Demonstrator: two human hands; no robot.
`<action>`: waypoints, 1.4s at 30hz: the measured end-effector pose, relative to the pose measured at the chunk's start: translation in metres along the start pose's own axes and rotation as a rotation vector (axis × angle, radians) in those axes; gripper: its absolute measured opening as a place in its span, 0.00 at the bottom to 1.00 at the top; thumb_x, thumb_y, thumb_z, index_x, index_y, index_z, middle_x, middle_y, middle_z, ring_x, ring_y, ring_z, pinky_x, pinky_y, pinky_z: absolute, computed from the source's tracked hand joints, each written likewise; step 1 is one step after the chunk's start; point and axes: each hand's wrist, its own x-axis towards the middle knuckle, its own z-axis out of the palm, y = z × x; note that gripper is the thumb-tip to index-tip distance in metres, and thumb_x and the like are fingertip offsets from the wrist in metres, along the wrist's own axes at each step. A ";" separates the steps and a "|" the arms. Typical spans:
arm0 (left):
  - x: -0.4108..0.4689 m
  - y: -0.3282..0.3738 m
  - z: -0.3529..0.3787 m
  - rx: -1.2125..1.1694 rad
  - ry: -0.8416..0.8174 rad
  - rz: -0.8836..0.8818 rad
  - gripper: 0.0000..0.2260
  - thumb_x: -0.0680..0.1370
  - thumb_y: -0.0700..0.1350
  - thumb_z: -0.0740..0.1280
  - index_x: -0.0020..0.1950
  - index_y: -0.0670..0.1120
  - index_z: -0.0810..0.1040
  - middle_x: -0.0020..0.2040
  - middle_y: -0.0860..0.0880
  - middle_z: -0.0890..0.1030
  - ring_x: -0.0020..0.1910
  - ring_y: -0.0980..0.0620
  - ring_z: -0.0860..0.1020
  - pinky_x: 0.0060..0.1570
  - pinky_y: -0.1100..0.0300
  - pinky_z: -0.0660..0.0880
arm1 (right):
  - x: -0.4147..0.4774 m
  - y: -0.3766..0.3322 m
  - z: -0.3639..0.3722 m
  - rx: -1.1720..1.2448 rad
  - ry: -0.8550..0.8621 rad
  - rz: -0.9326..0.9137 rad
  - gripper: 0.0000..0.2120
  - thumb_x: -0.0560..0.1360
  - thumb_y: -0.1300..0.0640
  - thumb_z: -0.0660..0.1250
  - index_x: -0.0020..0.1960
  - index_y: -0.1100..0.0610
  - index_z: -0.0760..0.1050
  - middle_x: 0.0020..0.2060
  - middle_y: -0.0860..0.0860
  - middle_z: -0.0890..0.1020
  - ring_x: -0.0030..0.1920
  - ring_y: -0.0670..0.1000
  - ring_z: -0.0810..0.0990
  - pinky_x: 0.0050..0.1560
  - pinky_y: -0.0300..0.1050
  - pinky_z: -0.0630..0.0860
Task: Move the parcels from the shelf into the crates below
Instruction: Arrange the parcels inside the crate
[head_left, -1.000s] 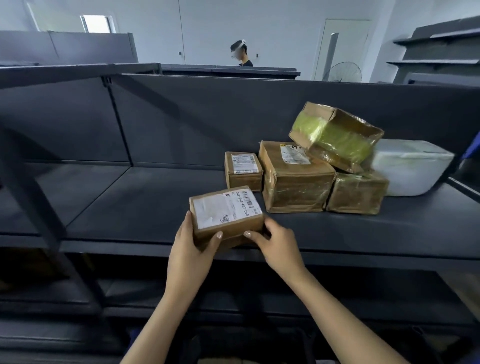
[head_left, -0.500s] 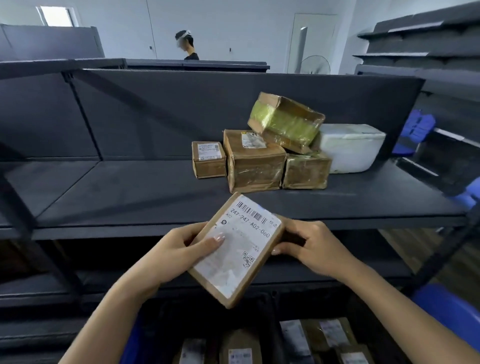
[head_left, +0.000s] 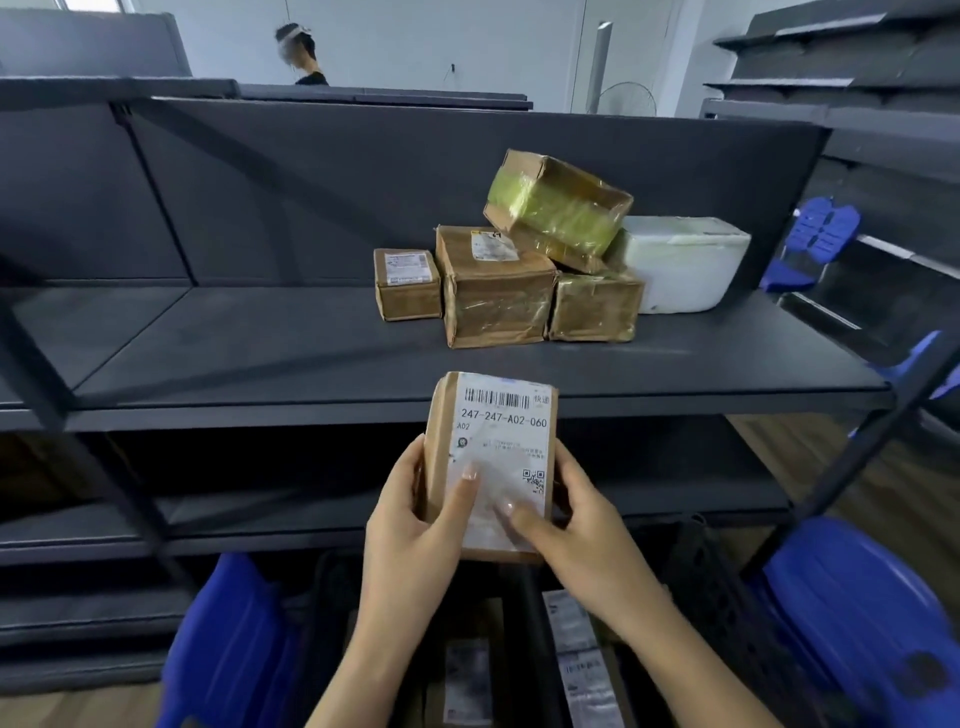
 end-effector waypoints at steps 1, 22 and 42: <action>-0.004 -0.003 -0.001 0.018 0.000 -0.007 0.27 0.67 0.61 0.69 0.65 0.55 0.73 0.54 0.59 0.83 0.53 0.60 0.82 0.50 0.59 0.80 | -0.002 0.003 0.000 0.018 0.011 0.016 0.29 0.72 0.47 0.71 0.64 0.27 0.60 0.53 0.25 0.77 0.53 0.28 0.76 0.45 0.22 0.72; -0.039 -0.023 0.015 0.005 -0.131 -0.165 0.23 0.66 0.58 0.71 0.61 0.58 0.75 0.52 0.56 0.84 0.52 0.56 0.83 0.53 0.51 0.80 | -0.052 0.026 -0.020 -0.051 0.177 0.233 0.35 0.63 0.31 0.66 0.68 0.41 0.69 0.51 0.36 0.82 0.50 0.33 0.80 0.51 0.33 0.76; -0.058 -0.203 0.224 0.201 -0.106 -0.516 0.13 0.76 0.50 0.68 0.59 0.60 0.73 0.50 0.65 0.80 0.48 0.71 0.78 0.45 0.72 0.76 | -0.064 0.248 -0.180 -0.135 0.013 0.553 0.12 0.74 0.45 0.68 0.58 0.42 0.76 0.51 0.38 0.83 0.48 0.33 0.80 0.46 0.28 0.75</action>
